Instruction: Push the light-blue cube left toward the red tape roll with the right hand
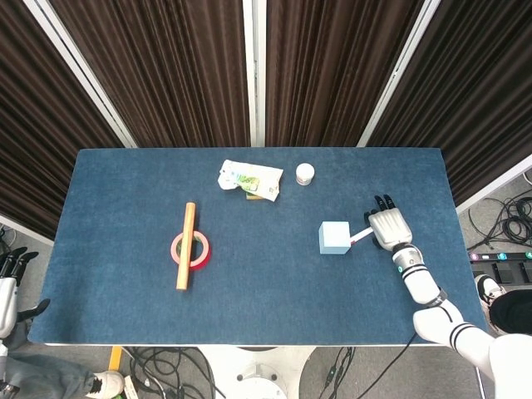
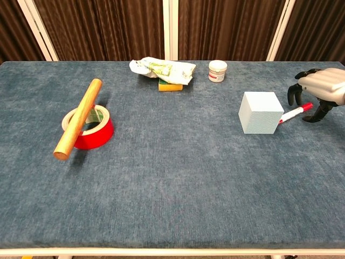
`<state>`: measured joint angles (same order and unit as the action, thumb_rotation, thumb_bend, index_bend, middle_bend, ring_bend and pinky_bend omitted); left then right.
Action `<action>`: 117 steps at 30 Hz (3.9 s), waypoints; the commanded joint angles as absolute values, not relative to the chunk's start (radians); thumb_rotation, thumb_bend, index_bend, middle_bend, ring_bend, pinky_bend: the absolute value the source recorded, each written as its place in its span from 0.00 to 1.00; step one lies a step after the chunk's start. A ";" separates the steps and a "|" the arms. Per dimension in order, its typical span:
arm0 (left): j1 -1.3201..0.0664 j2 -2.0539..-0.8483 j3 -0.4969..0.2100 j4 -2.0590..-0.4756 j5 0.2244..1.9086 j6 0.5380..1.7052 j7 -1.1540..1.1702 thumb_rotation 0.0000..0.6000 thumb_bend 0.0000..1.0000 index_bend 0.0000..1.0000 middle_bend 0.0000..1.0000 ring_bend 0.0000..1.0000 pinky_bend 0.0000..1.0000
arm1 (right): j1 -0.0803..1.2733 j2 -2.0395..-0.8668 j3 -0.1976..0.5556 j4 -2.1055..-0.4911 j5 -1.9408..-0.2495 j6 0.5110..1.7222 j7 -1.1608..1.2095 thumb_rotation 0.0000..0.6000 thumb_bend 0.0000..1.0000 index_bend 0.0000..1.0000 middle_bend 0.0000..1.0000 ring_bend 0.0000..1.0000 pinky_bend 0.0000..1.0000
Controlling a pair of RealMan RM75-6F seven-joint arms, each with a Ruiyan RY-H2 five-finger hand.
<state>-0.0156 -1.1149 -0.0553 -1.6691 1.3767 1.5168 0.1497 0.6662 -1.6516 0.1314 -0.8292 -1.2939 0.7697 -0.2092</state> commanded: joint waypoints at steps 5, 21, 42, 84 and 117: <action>-0.015 -1.114 -0.056 -1.666 1.376 1.516 0.147 1.00 0.16 0.26 0.25 0.16 0.17 | 0.671 -1.681 0.123 -0.782 -1.300 0.767 -0.178 1.00 0.20 0.42 0.41 0.05 0.05; -0.011 -1.119 -0.056 -1.656 1.374 1.514 0.139 1.00 0.16 0.26 0.25 0.16 0.17 | 0.677 -1.693 0.117 -0.757 -1.307 0.761 -0.153 1.00 0.37 0.52 0.44 0.09 0.08; -0.026 -1.123 -0.063 -1.659 1.388 1.505 0.148 1.00 0.16 0.26 0.25 0.16 0.17 | 0.615 -1.543 0.132 -0.945 -1.269 0.815 -0.109 1.00 0.46 0.58 0.49 0.12 0.09; -0.009 -1.126 -0.055 -1.640 1.403 1.522 0.116 1.00 0.16 0.26 0.25 0.16 0.17 | 0.786 -1.622 0.183 -1.234 -0.997 0.779 -0.489 1.00 0.46 0.58 0.49 0.12 0.08; 0.012 -1.128 -0.050 -1.630 1.402 1.538 0.101 1.00 0.16 0.26 0.25 0.16 0.17 | 1.111 -1.841 0.232 -1.238 -0.620 0.813 -0.834 1.00 0.46 0.58 0.49 0.12 0.07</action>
<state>0.0122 -1.1276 -0.0496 -1.6296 1.4023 1.5380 0.1010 1.1098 -1.8481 0.2364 -1.2292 -0.6235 0.8063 -0.8306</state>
